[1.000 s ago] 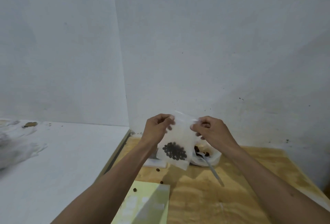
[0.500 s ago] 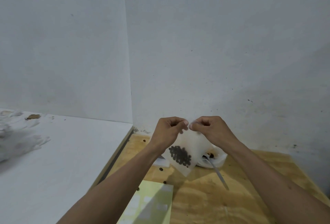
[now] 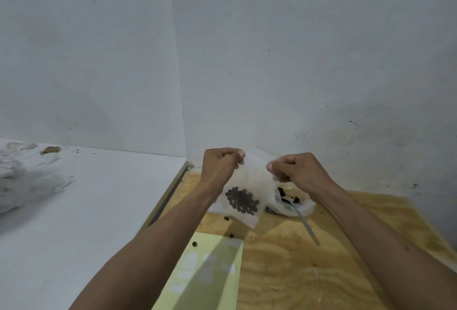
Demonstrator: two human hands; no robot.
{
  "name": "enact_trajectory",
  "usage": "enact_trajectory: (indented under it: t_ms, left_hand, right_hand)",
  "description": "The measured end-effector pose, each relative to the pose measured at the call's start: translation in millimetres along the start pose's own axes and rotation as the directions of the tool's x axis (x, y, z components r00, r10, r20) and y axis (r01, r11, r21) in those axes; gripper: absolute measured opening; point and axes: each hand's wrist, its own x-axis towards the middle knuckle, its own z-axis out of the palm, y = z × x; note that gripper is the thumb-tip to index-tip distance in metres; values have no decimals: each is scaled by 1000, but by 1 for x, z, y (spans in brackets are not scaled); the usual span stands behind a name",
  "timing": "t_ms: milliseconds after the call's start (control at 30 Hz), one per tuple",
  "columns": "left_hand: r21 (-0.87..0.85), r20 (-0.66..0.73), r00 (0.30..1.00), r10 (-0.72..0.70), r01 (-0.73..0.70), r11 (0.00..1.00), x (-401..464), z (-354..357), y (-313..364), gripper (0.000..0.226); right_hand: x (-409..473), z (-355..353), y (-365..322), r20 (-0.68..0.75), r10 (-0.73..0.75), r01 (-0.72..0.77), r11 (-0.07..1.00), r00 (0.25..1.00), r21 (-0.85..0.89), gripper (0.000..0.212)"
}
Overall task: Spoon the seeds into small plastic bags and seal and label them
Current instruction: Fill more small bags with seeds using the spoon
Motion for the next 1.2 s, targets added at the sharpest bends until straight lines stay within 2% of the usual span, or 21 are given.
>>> enact_trajectory:
  t_ms: [67, 233, 300, 400, 433, 467, 567, 667, 733, 800, 867, 967, 1033, 1100, 1200]
  left_hand:
    - [-5, 12, 1000, -6, 6, 1000, 2, 0, 1, 12]
    - [-28, 4, 999, -39, 39, 999, 9, 3, 8, 11]
    - [-78, -10, 998, -66, 65, 995, 13, 2, 14, 12]
    - [-179, -62, 991, -116, 103, 978, 21, -4, 19, 13]
    - [-190, -66, 989, -129, 115, 975, 24, -8, 19, 9]
    - [-185, -53, 989, -136, 124, 975, 26, -12, 21, 7]
    - [-22, 43, 979, -201, 202, 979, 34, -24, 20, 29]
    - [121, 127, 933, -337, 323, 939, 35, -36, 16, 30]
    - [176, 145, 920, -363, 337, 925, 36, -44, 7, 24]
    - [154, 127, 930, -345, 325, 933, 35, -49, -2, 19]
    - [167, 82, 940, -331, 314, 935, 32, -54, -11, 19]
    - [296, 12, 947, -320, 302, 906, 35, -61, -32, 17]
    - [345, -9, 950, -311, 295, 891, 36, -63, -46, 10]
    - [421, -5, 956, -294, 268, 867, 36, -61, -58, 15]
    - [545, -4, 952, -305, 258, 798, 35, -58, -72, 18]
  right_hand:
    - [0, -2, 1, -24, 15, -14, 999, 1000, 45, 19]
    - [1, 5, 4, -90, 75, -56, 979, 993, 198, 42]
    - [0, 10, 4, -53, 145, -127, 956, 988, 265, 53]
    - [-7, 21, 3, 187, 224, -271, 921, 957, 280, 38]
    - [-8, 25, 5, 226, 224, -284, 915, 948, 284, 31]
    - [-7, 28, 7, 220, 224, -285, 907, 950, 310, 26]
    - [2, 34, 5, 86, 261, -272, 849, 961, 452, 19]
    - [12, 35, -3, 52, 314, -298, 818, 948, 491, 12]
    - [18, 39, -2, 58, 345, -335, 835, 937, 437, 13]
    - [20, 48, -2, 55, 353, -348, 865, 934, 362, 13]
    - [21, 61, -2, 23, 324, -320, 918, 946, 235, 14]
    - [25, 82, 8, -1, 295, -295, 956, 956, -15, 23]
    - [28, 94, 15, -3, 275, -271, 944, 961, -187, 31]
    - [34, 107, 22, 0, 265, -249, 905, 964, -345, 34]
    - [34, 124, 30, -19, 267, -241, 835, 963, -494, 21]
